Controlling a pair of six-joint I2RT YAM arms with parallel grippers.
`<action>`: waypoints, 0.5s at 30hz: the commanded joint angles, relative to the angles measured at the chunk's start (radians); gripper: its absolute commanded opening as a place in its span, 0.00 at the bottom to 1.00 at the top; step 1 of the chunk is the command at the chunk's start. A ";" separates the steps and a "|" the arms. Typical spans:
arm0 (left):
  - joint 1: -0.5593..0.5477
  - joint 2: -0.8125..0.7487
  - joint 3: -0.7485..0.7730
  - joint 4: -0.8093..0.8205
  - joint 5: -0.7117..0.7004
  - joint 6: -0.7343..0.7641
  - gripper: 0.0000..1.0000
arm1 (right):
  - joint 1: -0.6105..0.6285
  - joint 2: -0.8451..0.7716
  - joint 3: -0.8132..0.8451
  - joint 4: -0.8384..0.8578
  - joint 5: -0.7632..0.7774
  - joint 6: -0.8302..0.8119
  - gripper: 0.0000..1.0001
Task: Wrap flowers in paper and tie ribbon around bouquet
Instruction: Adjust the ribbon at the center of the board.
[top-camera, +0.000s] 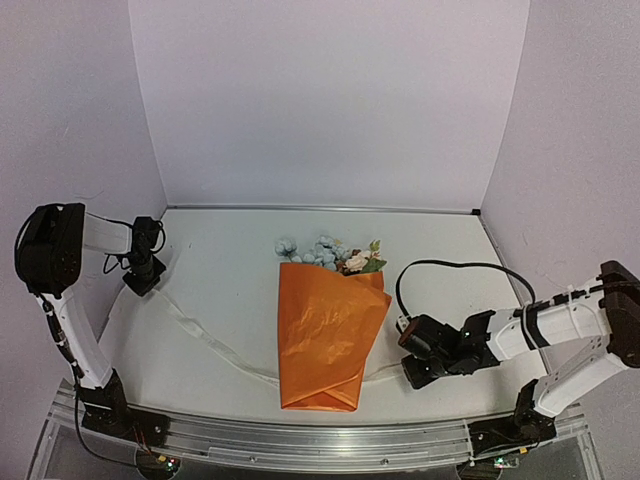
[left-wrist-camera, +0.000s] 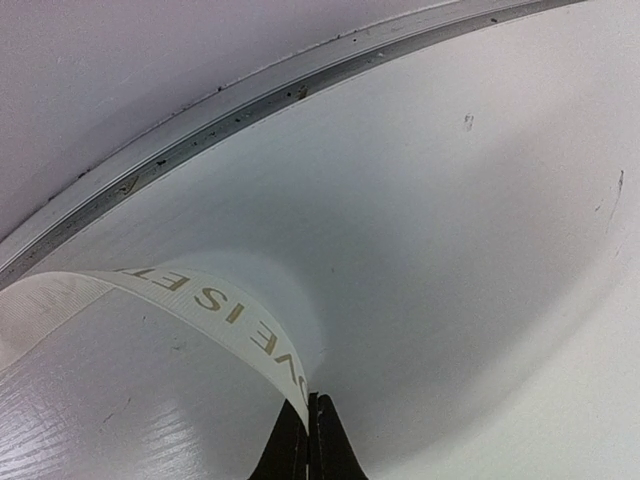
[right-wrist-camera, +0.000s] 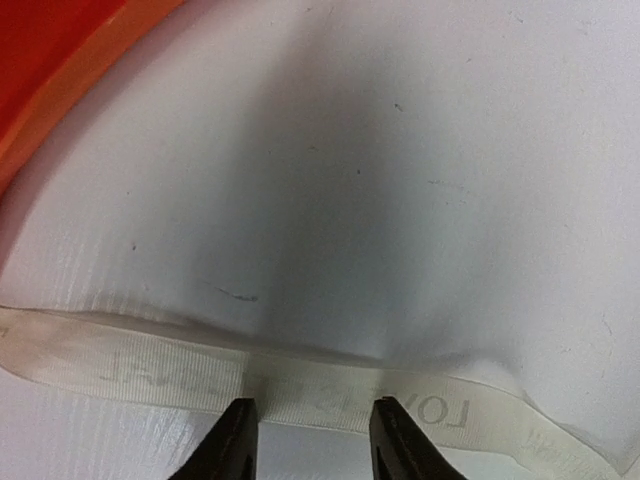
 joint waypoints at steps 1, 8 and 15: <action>0.000 0.007 0.044 0.013 0.009 0.015 0.00 | -0.029 0.030 -0.073 -0.047 0.020 0.081 0.27; 0.001 0.005 0.051 0.020 0.018 0.023 0.00 | -0.113 0.018 -0.078 -0.028 -0.047 0.178 0.02; 0.000 -0.005 0.038 0.030 0.044 0.027 0.00 | -0.162 -0.156 -0.061 -0.101 -0.092 0.294 0.34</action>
